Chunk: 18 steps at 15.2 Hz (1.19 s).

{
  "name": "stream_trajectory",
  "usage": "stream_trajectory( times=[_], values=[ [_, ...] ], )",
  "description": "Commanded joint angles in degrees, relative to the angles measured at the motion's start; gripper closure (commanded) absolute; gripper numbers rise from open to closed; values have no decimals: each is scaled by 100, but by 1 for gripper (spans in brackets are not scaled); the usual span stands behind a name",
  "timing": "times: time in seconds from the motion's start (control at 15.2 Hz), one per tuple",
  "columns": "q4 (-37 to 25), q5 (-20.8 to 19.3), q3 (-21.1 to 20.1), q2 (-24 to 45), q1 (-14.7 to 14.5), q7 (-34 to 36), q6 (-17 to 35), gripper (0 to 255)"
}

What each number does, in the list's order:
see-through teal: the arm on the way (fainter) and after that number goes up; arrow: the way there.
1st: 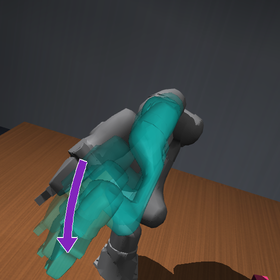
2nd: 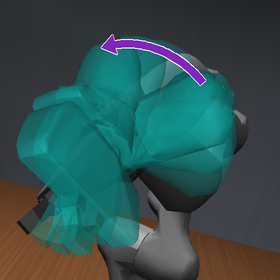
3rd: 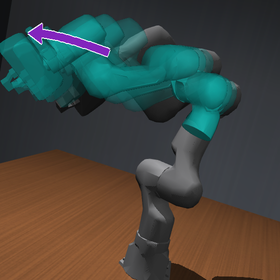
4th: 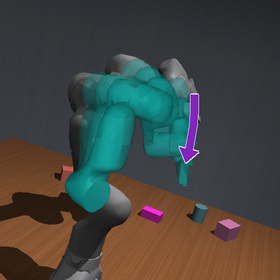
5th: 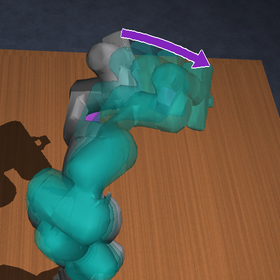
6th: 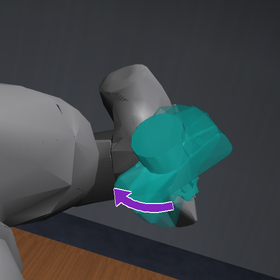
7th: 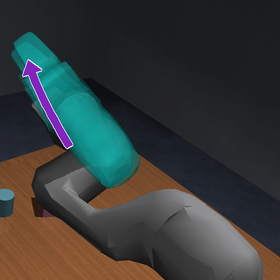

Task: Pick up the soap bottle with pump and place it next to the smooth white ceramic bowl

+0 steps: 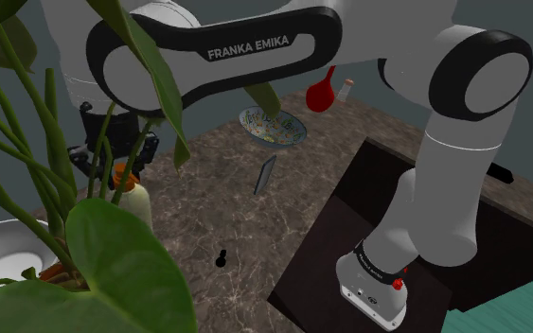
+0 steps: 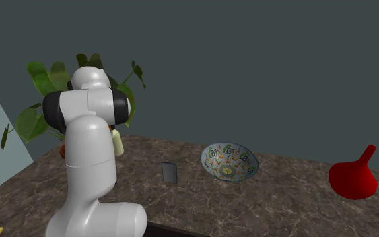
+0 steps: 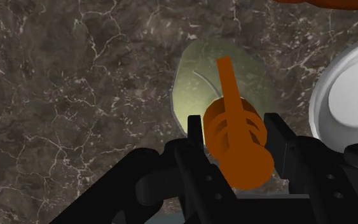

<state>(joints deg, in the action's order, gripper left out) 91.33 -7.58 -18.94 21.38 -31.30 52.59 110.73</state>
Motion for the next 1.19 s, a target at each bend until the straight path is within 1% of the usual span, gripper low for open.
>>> stream_trajectory(
  times=[0.0,0.07,0.59,0.66,0.99,1.12],
  values=[
    [81,-21,7,51,-6,17,135,255],
    [167,-38,15,89,-7,29,256,255],
    [167,-38,15,89,-7,29,256,255],
    [167,-38,15,89,-7,29,257,0],
    [167,-38,15,89,-8,29,256,0],
    [-94,3,-4,-1,-9,0,-89,0]
  ],
)
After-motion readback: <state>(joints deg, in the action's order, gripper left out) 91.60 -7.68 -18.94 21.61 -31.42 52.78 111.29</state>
